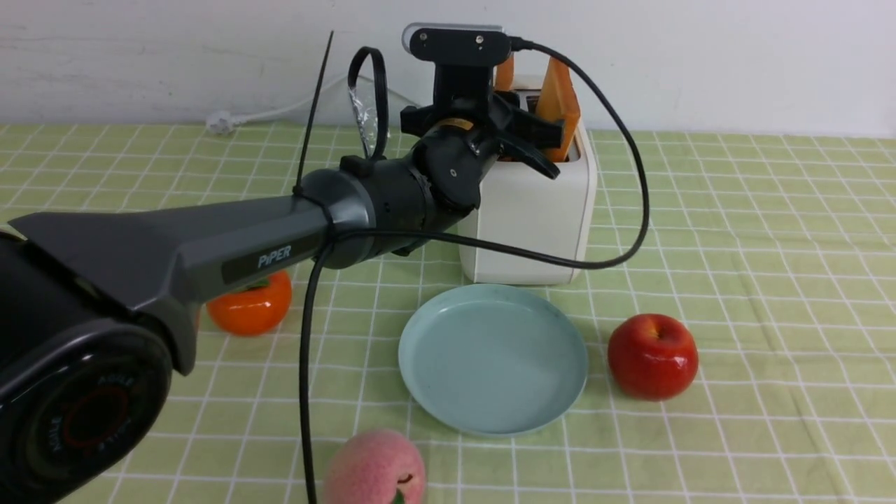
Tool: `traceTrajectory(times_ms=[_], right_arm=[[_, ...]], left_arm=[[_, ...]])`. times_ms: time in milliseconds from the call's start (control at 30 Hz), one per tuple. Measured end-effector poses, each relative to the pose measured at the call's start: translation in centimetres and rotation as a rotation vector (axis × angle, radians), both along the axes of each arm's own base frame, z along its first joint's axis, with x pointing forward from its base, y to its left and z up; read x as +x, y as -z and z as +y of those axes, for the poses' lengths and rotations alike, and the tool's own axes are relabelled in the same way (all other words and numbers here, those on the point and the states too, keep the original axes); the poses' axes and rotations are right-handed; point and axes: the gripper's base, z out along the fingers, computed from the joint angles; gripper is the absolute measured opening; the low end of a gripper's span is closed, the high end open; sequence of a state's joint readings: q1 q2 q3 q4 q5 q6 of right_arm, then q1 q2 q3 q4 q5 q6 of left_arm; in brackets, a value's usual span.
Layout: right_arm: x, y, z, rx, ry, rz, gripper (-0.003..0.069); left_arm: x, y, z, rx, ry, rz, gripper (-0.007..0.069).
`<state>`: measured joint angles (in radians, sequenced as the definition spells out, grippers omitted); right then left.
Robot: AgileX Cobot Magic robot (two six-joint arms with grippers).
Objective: Take toasted bread from bread machine on green coffee tablecloth place on plate.
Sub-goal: 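Reach for a toast slice standing in the toaster with the left gripper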
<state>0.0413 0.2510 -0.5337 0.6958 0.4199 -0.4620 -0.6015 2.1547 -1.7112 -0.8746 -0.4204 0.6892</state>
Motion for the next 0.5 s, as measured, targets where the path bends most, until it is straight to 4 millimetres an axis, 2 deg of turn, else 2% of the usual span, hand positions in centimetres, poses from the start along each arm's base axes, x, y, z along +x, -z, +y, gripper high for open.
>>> traceTrajectory(times_ms=[167, 333, 367, 400, 467, 500], right_arm=[[0.0, 0.0, 0.0, 0.001, 0.001, -0.002, 0.0085], [0.0, -0.1, 0.0, -0.029, 0.005, -0.017, 0.0085], [0.0, -0.1, 0.0, -0.027, 0.002, -0.019, 0.0085], [0.0, -0.1, 0.0, -0.027, 0.002, -0.019, 0.0085], [0.0, -0.1, 0.0, -0.023, -0.001, -0.02, 0.0085], [0.0, -0.1, 0.0, -0.023, -0.001, -0.02, 0.0085]], left_arm=[[-0.2, -1.0, 0.1, 0.01, 0.002, -0.026, 0.0097], [-1.2, -4.7, 0.9, -0.023, -0.002, -0.089, 0.0097], [-1.7, -6.4, 1.2, -0.027, -0.003, -0.113, 0.0097], [-1.9, -6.8, 1.3, -0.03, -0.003, -0.12, 0.0097], [-2.9, -9.3, 2.0, -0.036, 0.005, -0.137, 0.0095], [-3.2, -9.8, 2.1, -0.035, 0.014, -0.134, 0.0095]])
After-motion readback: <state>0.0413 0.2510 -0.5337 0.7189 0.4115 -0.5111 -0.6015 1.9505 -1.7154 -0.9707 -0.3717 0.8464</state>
